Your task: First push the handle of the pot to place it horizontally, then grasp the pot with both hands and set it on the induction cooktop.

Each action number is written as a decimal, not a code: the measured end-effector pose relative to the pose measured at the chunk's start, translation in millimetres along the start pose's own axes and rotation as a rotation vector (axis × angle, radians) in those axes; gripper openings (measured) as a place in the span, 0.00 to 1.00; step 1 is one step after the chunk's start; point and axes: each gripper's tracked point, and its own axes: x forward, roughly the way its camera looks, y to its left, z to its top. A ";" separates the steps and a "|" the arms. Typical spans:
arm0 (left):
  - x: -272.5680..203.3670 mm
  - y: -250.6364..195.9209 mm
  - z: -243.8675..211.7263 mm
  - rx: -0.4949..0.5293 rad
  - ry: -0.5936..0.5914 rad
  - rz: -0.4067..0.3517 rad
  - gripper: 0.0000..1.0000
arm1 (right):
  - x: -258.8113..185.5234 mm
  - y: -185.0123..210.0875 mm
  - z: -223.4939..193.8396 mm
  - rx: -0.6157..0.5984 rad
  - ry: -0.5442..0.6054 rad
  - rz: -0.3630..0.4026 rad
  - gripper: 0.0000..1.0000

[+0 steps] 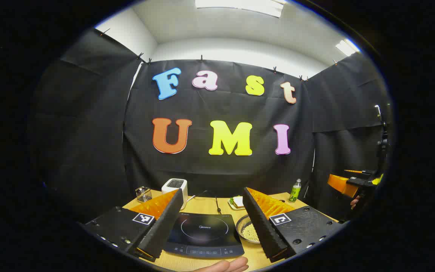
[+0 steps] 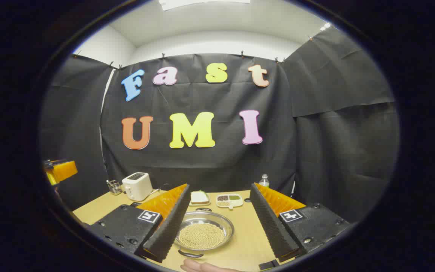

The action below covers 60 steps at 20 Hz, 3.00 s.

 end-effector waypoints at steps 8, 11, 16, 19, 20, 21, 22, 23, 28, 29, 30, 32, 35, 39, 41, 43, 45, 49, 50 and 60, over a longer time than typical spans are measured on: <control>2.5 -3.5 -2.0 0.084 -0.023 0.014 0.95 | -2.2 3.8 -19.4 0.035 0.026 0.028 0.96; -0.1 -11.9 -1.2 0.081 -0.033 0.011 0.95 | -7.2 -1.2 -7.1 0.026 -0.014 0.010 0.96; -1.4 -16.4 -3.6 0.064 -0.037 0.002 0.95 | -15.0 1.5 -3.8 0.018 -0.044 0.018 0.96; -2.7 -17.0 -5.2 0.080 -0.036 -0.002 0.95 | -15.0 10.3 -4.9 0.008 -0.042 0.038 0.96; -4.3 -18.0 -6.7 0.083 -0.034 -0.003 0.95 | -13.5 13.3 -6.4 0.009 -0.040 0.045 1.00; -5.6 -18.7 -8.0 0.084 -0.032 -0.005 0.95 | -11.4 16.3 -8.4 0.013 -0.035 0.051 0.96; -6.0 -19.4 -9.1 0.083 -0.030 -0.009 0.95 | -7.8 19.2 -10.3 0.016 -0.034 0.056 0.96; -7.2 -20.5 -10.3 0.080 -0.031 -0.013 0.95 | -3.1 22.1 -12.2 0.010 -0.029 0.059 0.96; -11.2 -17.6 -15.9 0.092 -0.032 -0.009 0.95 | 28.9 30.3 -36.9 -0.061 0.030 0.042 1.00; -13.3 -16.0 -15.5 0.097 -0.036 -0.001 0.95 | 35.5 33.7 -44.1 -0.067 0.056 0.045 0.96; -15.4 -16.0 -15.3 0.100 -0.043 0.001 0.95 | 40.7 39.6 -52.8 -0.071 0.079 0.058 0.99; -19.4 -18.8 -15.6 0.095 -0.050 -0.003 0.95 | 51.7 48.0 -68.3 -0.064 0.122 0.082 0.92; -21.9 -20.3 -16.3 0.102 -0.057 0.000 0.95 | 64.8 57.3 -101.9 -0.020 0.218 0.096 0.56; -24.4 -19.4 -19.4 0.154 -0.074 0.023 0.95 | 69.1 95.9 -149.0 0.016 0.384 0.213 0.34; -25.2 -19.2 -25.1 0.169 -0.072 0.031 0.96 | 69.9 108.0 -171.6 0.009 0.452 0.242 0.25; -26.2 -14.1 -31.8 0.168 -0.060 0.043 0.96 | 71.6 116.0 -188.2 0.001 0.509 0.247 0.14; -27.0 -9.3 -35.7 0.159 -0.051 0.046 0.96 | 72.7 125.0 -209.9 0.022 0.592 0.250 0.05; -32.1 7.5 -27.3 0.136 -0.068 0.078 0.96 | 68.1 134.4 -240.0 0.044 0.722 0.246 0.04; -33.0 12.3 -22.4 0.135 -0.081 0.090 0.96 | 65.3 137.0 -247.3 0.050 0.753 0.255 0.04; -35.6 44.3 -11.3 0.097 -0.090 0.168 0.96 | 24.7 158.9 -305.2 -0.035 0.911 0.381 0.00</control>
